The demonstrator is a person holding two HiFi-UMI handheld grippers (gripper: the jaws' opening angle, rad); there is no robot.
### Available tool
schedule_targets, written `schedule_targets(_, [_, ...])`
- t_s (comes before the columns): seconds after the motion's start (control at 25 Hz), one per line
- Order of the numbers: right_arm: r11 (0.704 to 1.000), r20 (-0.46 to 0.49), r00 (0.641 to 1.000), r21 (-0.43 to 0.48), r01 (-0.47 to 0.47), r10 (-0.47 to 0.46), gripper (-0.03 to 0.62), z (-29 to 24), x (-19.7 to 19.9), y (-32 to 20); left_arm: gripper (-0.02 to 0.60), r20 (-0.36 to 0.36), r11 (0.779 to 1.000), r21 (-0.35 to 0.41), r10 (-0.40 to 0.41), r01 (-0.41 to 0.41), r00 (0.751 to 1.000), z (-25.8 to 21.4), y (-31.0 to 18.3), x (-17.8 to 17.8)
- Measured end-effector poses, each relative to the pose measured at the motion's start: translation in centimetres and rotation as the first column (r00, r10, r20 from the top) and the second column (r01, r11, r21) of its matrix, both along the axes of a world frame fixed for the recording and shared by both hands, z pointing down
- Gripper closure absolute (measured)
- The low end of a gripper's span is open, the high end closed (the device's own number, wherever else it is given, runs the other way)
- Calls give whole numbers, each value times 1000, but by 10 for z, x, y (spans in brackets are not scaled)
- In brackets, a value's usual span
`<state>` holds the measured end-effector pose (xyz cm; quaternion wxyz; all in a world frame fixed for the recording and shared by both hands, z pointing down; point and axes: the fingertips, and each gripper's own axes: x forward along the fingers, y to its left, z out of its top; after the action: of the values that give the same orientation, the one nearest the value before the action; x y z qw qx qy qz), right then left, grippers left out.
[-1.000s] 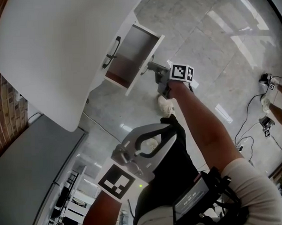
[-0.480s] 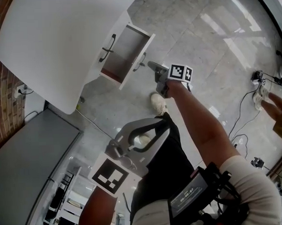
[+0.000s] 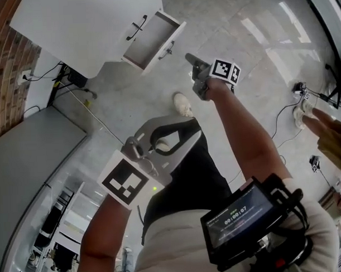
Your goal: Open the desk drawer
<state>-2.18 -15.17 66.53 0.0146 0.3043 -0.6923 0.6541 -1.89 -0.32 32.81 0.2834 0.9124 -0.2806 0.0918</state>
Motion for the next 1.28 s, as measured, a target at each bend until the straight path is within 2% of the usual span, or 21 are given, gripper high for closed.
schedule_targets(0.4, [995, 6, 999, 88, 52, -53, 540, -106, 15, 51, 528, -33, 996, 87, -2, 5, 999, -76, 56, 10])
schedule_targets(0.64, [982, -24, 991, 130, 136, -134, 540, -159, 10, 89, 528, -59, 997, 74, -12, 17, 998, -115, 91, 8])
schedule_targets(0.8, [957, -84, 973, 180, 228, -216, 548, -194, 7, 118, 528, -58, 996, 90, -12, 17, 998, -142, 114, 8])
schedule_targets(1.12, [905, -133, 945, 276, 324, -298, 579, -268, -6, 170, 528, -72, 992, 115, -49, 57, 996, -181, 153, -2])
schedule_targets(1.28, [849, -192, 922, 361, 386, -337, 591, -311, -13, 188, 528, -85, 988, 139, -53, 64, 995, -188, 171, -6])
